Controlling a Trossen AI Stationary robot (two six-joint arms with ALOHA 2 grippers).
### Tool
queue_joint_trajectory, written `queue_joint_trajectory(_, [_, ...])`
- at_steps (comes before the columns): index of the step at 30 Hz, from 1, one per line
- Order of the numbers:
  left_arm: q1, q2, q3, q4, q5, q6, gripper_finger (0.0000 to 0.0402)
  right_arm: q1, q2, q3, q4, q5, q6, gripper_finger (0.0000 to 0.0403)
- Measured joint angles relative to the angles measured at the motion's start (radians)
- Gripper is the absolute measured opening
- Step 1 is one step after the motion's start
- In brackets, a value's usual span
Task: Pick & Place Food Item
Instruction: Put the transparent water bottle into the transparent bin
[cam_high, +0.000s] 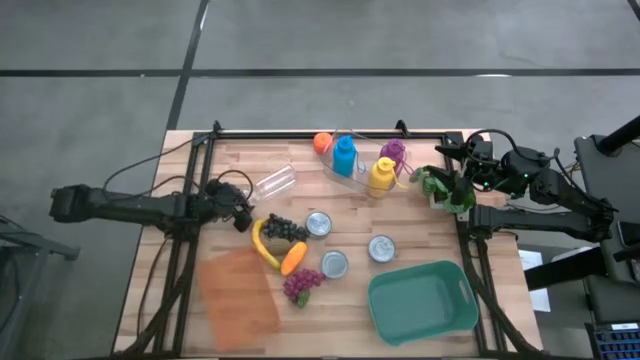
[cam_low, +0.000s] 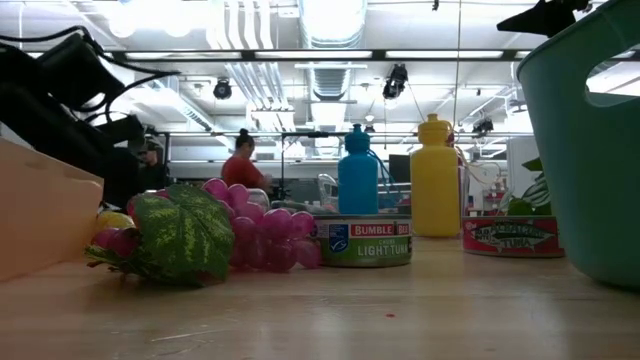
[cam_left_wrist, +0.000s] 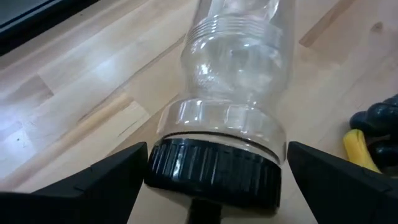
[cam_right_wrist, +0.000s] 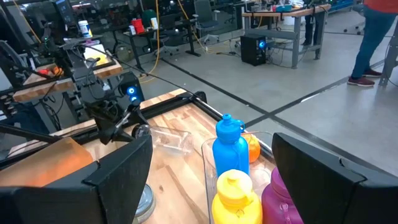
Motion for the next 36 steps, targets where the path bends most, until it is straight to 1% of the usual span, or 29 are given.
queue_joint_trajectory(5, [0.0,0.001,-0.036,0.025,0.0,-0.005,0.0386,0.0,0.0,0.0,0.0,0.0,0.0,0.0329])
queue_joint_trajectory(12, [0.0,0.0,-0.038,0.052,-0.014,0.048,0.0386,0.0,0.0,0.0,0.0,0.0,0.0,0.0329])
queue_joint_trajectory(16, [0.0,0.0,-0.038,0.064,-0.016,0.053,0.0384,0.0,0.0,0.0,0.0,0.0,0.0,0.0329])
queue_joint_trajectory(18, [0.0,0.0,-0.038,0.073,-0.016,0.06,0.0378,0.0,0.0,0.0,0.0,0.0,0.0,0.0329])
queue_joint_trajectory(25, [0.0,0.001,-0.038,0.109,-0.007,0.081,0.0335,0.0,0.0,0.0,0.0,0.0,0.0,0.0329])
queue_joint_trajectory(36, [0.0,0.0,-0.038,0.142,0.026,0.097,0.033,0.0,0.0,0.0,0.0,0.0,0.0,0.0329])
